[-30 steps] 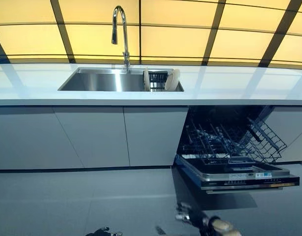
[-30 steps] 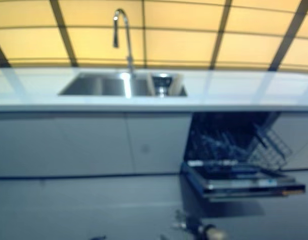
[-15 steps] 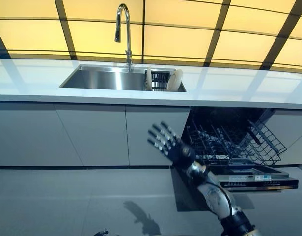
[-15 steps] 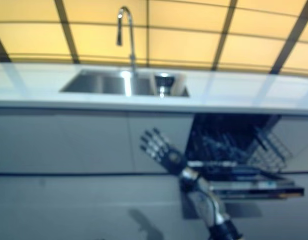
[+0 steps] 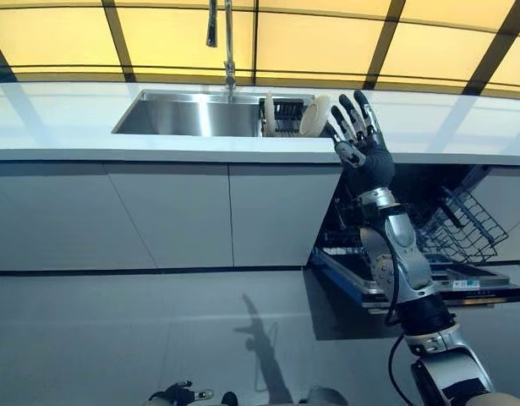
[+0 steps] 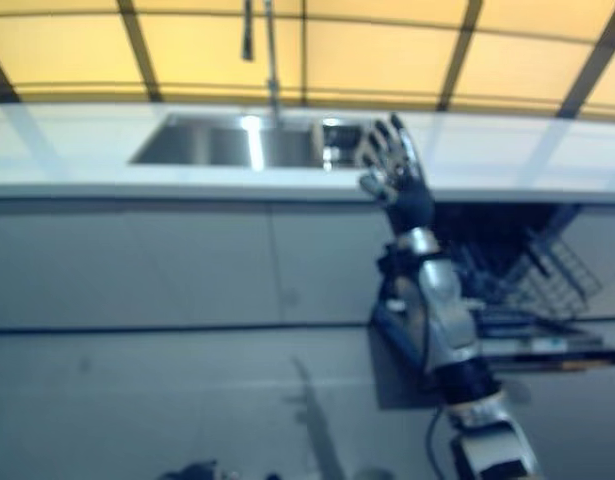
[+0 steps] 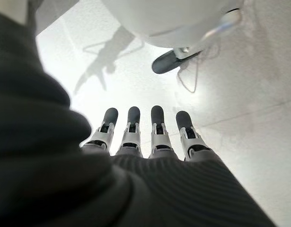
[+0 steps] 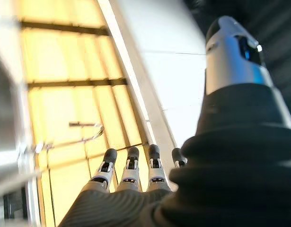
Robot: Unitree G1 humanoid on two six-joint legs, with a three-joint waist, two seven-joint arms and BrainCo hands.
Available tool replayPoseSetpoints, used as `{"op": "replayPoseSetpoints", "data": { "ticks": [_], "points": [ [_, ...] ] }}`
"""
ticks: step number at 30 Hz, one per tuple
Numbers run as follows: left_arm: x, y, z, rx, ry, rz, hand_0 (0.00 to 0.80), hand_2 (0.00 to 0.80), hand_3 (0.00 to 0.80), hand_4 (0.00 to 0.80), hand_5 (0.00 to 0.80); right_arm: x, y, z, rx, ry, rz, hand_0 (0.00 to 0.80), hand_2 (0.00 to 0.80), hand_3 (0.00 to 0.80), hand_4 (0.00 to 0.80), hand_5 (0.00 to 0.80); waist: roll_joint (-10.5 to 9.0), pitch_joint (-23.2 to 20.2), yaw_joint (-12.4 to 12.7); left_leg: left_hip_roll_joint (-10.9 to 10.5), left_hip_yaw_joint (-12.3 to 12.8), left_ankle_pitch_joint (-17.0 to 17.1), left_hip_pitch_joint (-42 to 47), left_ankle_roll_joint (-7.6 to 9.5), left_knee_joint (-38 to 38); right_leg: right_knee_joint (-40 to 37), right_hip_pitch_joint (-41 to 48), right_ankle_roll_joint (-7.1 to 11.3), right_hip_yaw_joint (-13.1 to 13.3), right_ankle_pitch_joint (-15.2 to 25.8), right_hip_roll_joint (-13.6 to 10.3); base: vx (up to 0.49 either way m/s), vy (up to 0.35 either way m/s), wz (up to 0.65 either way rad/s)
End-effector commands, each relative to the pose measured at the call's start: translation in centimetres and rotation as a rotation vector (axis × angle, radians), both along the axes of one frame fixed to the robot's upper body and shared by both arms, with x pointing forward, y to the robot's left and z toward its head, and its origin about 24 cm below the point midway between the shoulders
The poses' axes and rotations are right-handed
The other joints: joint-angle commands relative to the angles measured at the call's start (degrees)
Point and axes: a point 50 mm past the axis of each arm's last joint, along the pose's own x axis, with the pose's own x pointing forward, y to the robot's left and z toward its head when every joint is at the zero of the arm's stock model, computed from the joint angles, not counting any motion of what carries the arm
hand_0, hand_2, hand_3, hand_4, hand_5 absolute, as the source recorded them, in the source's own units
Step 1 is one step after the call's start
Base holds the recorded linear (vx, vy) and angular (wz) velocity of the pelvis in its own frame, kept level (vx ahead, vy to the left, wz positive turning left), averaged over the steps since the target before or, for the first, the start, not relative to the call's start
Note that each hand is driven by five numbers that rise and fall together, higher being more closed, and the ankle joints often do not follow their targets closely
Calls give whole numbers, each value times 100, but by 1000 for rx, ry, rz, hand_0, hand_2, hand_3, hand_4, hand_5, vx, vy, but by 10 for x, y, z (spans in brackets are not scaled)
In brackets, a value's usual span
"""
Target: Take plates into dishwasher
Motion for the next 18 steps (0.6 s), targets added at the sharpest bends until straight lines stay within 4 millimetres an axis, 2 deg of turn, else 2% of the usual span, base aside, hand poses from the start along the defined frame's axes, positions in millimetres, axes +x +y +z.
{"op": "replayPoseSetpoints", "data": {
  "ticks": [1,2,3,6,8,10,12,14,15,16,17,18],
  "points": [
    [0,11,2,45,43,-80,0,0,0,0,0,7,-13,63,-116,-193,-123,0,0,0,0,0,-283,-48,-63,-767,-83,-694,605,186,8,-494,-310,-97,66,614,-82,360,-87,26],
    [-1,11,2,48,50,-82,0,0,0,0,0,7,-16,69,-165,-213,-147,0,0,0,0,0,-408,-71,-112,-886,-167,-760,672,173,8,-1263,-274,-75,29,586,18,429,-112,34],
    [-2,10,1,49,53,-83,0,0,0,0,0,6,-18,73,-183,-229,-158,0,0,0,0,0,-449,-67,-158,-920,-243,-794,746,147,14,-1707,-276,-54,-11,603,86,438,-113,33],
    [-2,7,0,48,60,-103,0,0,0,0,0,4,-20,85,-195,-265,-169,0,0,0,0,0,-493,-46,-279,-968,-483,-973,1004,145,79,-2698,-460,3,32,798,175,453,-96,50],
    [-2,5,0,45,59,-120,0,0,0,0,0,0,-19,91,-188,-293,-165,0,0,0,0,0,-480,9,-336,-945,-566,-1193,1151,177,249,-2833,-596,12,65,957,136,462,-123,49],
    [-2,5,0,43,58,-133,0,0,0,0,0,-4,-16,94,-188,-320,-174,0,0,0,0,0,-522,25,-352,-982,-549,-1500,1246,232,489,-2654,-613,5,37,1075,34,432,-132,-28],
    [-5,5,-1,51,64,-130,0,0,0,0,0,-6,-15,96,-194,-334,-178,0,0,0,0,0,-558,-54,-366,-1055,-554,-1706,1344,240,655,-2500,-457,-40,6,1014,17,474,-162,6],
    [-10,7,-2,48,77,-109,0,0,0,0,0,-6,-13,98,-200,-324,-168,0,0,0,0,0,-486,-275,-409,-989,-442,-1775,1524,24,943,-2341,-301,-195,-156,729,50,487,-173,27],
    [-12,7,-2,43,80,-107,0,0,0,0,0,-6,-12,98,-203,-315,-160,0,0,0,0,0,-424,-360,-444,-888,-342,-1580,1581,-117,1168,-2321,-219,-272,-205,617,85,439,-152,48],
    [-13,7,-2,37,78,-105,0,0,0,0,0,-6,-8,96,-203,-301,-149,0,0,0,0,0,-360,-443,-482,-760,-232,-1210,1574,-285,1516,-2344,-100,-366,-211,508,142,439,-168,56],
    [-14,5,-3,28,67,-99,0,0,0,0,0,-6,-4,92,-208,-283,-136,0,0,0,0,0,-324,-515,-514,-646,-151,-667,1502,-498,2103,-2412,57,-470,-139,421,206,396,-174,45],
    [-14,4,-3,23,50,-92,0,0,0,0,0,-6,-2,90,-214,-272,-130,0,0,0,0,0,-319,-545,-526,-607,-113,-320,1390,-627,2553,-2468,172,-540,-77,370,254,444,-230,41]
  ]
}}
